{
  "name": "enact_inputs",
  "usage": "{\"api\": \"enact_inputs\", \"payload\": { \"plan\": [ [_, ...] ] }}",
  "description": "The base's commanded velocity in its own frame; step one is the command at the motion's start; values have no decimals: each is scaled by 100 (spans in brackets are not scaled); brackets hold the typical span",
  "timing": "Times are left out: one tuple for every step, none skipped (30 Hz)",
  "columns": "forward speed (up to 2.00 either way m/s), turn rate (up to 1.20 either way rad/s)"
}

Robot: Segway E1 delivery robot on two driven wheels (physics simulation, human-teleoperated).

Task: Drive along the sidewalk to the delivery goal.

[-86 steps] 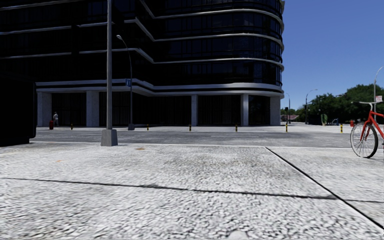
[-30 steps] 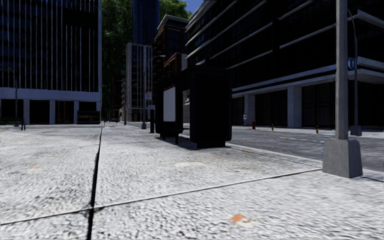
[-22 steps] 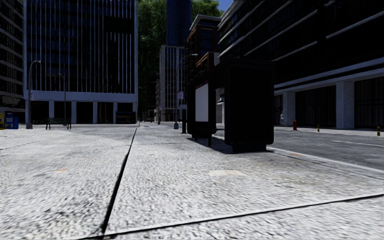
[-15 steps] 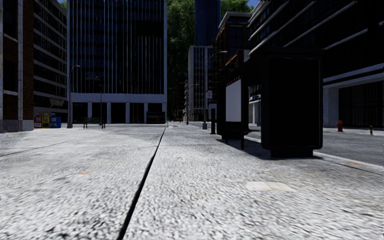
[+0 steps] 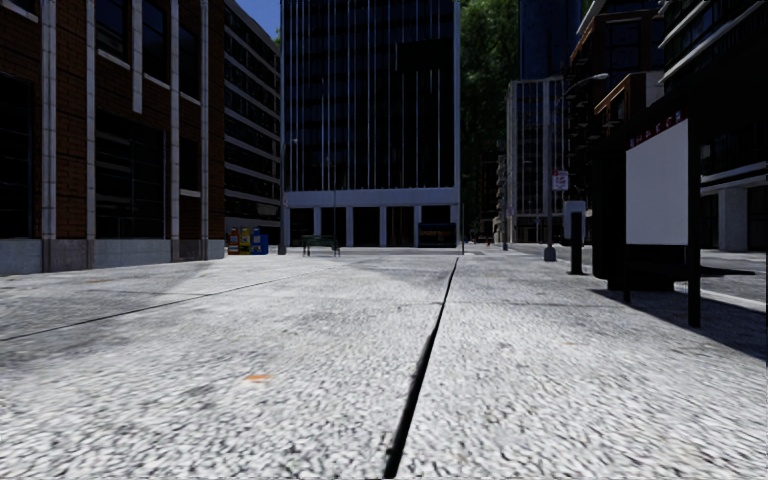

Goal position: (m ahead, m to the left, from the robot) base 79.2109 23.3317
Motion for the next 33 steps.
{"api": "enact_inputs", "payload": {
  "plan": [
    [200,61],
    [200,45],
    [200,26],
    [200,0],
    [200,0],
    [200,0],
    [200,0],
    [200,0],
    [200,0],
    [200,0],
    [200,0],
    [200,0],
    [200,0],
    [200,0],
    [200,0],
    [200,0],
    [200,0],
    [200,0],
    [200,0],
    [200,0],
    [200,0],
    [200,0],
    [200,0],
    [200,0],
    [200,0],
    [200,0],
    [200,0],
    [200,0],
    [200,0],
    [200,0],
    [200,0],
    [200,0],
    [200,0]
  ]
}}
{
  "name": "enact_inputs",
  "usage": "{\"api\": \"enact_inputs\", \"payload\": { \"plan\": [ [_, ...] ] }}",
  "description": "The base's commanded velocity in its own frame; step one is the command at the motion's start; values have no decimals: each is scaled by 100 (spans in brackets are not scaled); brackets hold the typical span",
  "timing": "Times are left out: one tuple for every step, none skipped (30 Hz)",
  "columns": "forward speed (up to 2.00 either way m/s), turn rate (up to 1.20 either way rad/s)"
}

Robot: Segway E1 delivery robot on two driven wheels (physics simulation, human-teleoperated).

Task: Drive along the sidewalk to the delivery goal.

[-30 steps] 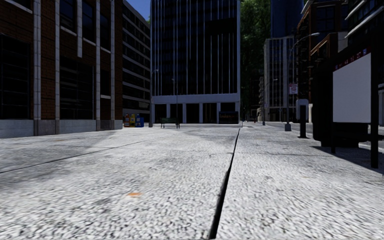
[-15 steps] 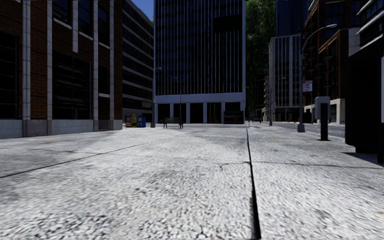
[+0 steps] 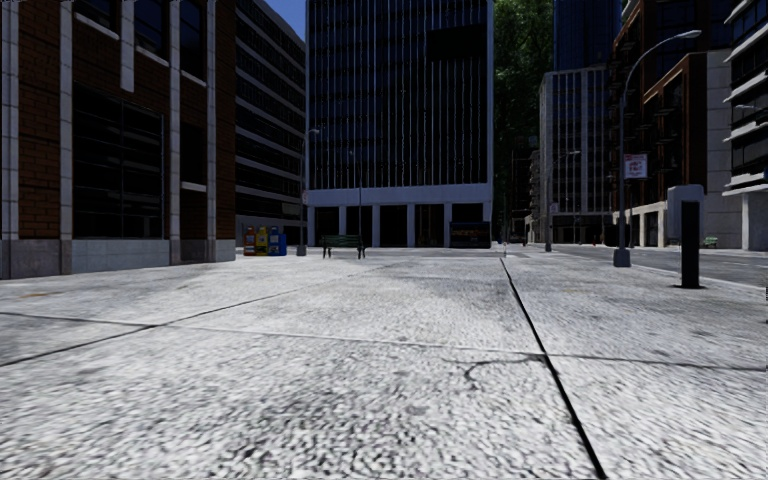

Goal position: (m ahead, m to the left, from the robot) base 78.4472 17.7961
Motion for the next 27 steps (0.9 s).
{"api": "enact_inputs", "payload": {
  "plan": [
    [200,0],
    [200,0],
    [200,0],
    [200,0],
    [200,0],
    [200,0],
    [200,0],
    [200,0],
    [200,0],
    [200,0],
    [200,0],
    [200,0],
    [200,0],
    [200,0],
    [200,0],
    [200,0],
    [200,0],
    [200,0],
    [200,0],
    [200,0],
    [200,0],
    [200,0],
    [200,0],
    [200,0],
    [200,0],
    [200,0],
    [200,0]
  ]
}}
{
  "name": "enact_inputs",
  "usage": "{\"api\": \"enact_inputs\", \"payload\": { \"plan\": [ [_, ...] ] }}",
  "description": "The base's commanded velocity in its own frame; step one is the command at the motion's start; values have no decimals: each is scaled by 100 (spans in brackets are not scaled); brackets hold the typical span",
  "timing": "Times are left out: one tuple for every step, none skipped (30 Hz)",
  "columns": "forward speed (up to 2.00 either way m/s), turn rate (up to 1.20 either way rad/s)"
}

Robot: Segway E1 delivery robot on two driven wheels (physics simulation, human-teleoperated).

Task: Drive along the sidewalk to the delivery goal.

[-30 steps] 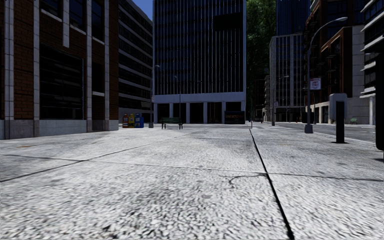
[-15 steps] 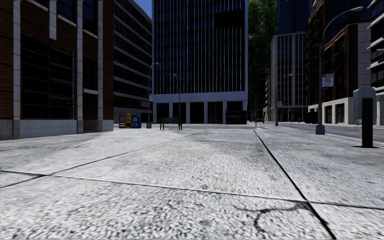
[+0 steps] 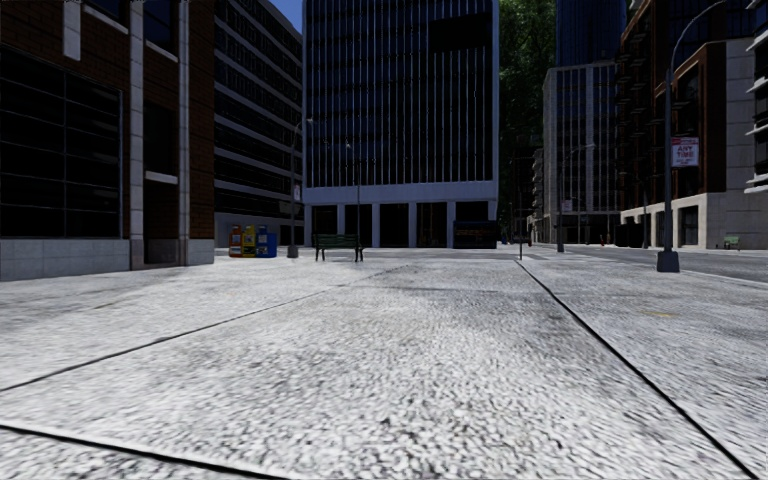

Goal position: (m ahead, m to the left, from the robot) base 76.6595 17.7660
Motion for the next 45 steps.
{"api": "enact_inputs", "payload": {
  "plan": [
    [200,0],
    [200,0],
    [200,0],
    [200,0],
    [200,0],
    [200,0],
    [200,0],
    [200,0],
    [200,0],
    [200,0],
    [200,0],
    [200,0],
    [200,0],
    [200,0],
    [200,0],
    [200,0],
    [200,0],
    [200,0],
    [200,0],
    [200,0],
    [200,0],
    [200,0],
    [200,0],
    [200,0],
    [200,0],
    [200,0],
    [200,0],
    [200,0],
    [200,0],
    [200,0],
    [200,0],
    [200,0],
    [200,0],
    [200,0],
    [200,0],
    [200,0],
    [200,0],
    [200,0],
    [200,0],
    [200,0],
    [200,0],
    [200,0],
    [200,0],
    [200,0],
    [200,0]
  ]
}}
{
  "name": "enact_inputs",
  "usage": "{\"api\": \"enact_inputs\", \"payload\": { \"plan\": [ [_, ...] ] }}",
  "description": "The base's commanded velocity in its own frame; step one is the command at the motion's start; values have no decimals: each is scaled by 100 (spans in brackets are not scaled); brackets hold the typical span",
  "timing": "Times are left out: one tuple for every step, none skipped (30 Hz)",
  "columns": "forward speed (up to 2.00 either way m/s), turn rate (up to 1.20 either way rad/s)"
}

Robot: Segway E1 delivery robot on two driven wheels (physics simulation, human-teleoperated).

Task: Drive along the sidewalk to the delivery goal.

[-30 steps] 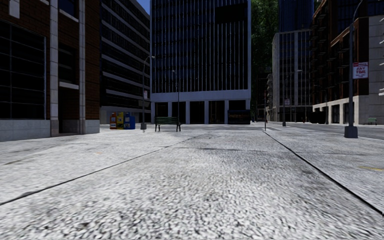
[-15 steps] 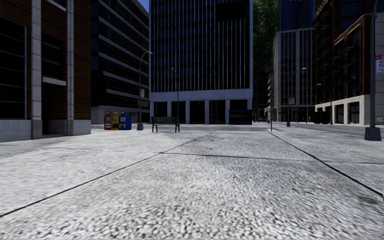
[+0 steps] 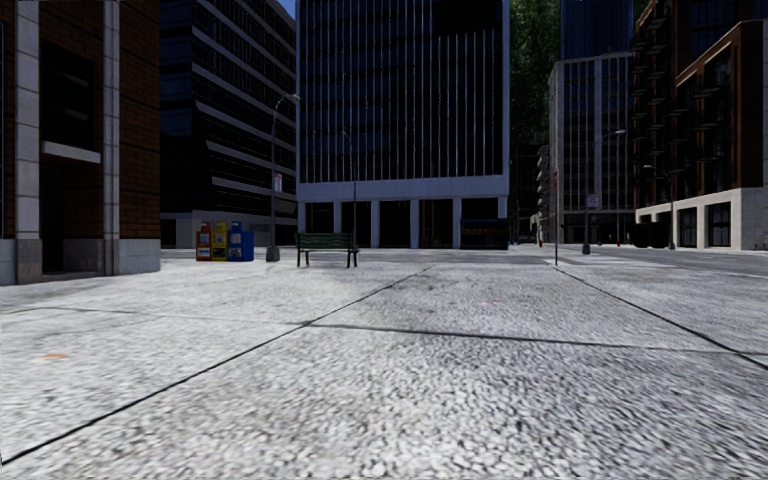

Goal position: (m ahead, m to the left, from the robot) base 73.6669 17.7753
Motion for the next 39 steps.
{"api": "enact_inputs", "payload": {
  "plan": [
    [200,0],
    [200,0],
    [200,0],
    [200,0],
    [200,0],
    [200,0],
    [200,0],
    [200,0],
    [200,0],
    [200,0],
    [200,0],
    [200,0],
    [200,0],
    [200,0],
    [200,0],
    [200,0],
    [200,8],
    [200,14],
    [200,19],
    [200,22],
    [200,22],
    [200,22],
    [200,23],
    [200,24],
    [200,28],
    [200,28],
    [200,29],
    [200,30],
    [200,30],
    [200,30],
    [200,30],
    [200,30],
    [200,30],
    [200,30],
    [200,30],
    [200,30],
    [200,30],
    [200,30],
    [200,30]
  ]
}}
